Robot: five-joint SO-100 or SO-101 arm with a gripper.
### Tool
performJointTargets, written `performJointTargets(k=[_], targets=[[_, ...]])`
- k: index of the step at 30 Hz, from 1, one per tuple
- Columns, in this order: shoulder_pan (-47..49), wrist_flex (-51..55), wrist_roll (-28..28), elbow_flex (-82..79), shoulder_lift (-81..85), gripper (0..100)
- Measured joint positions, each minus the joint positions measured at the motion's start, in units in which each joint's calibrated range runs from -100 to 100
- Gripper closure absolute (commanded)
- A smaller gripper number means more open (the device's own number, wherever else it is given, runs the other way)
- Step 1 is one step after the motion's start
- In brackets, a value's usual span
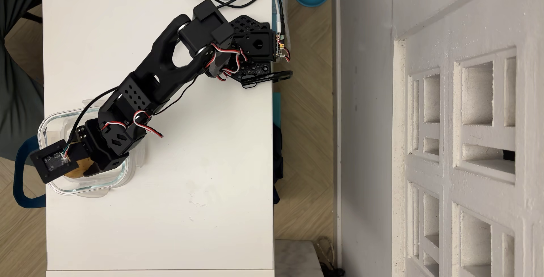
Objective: Grab the potato and put it in box
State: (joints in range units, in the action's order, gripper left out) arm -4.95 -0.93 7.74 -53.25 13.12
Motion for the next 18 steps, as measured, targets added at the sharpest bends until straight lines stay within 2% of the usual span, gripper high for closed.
performJointTargets(k=[2,10,18], targets=[[0.0,0.0,-0.2,0.0,-0.5,95],[0.0,0.0,-3.4,0.0,-0.6,79],[-0.8,0.0,-5.6,-1.4,-0.6,75]])
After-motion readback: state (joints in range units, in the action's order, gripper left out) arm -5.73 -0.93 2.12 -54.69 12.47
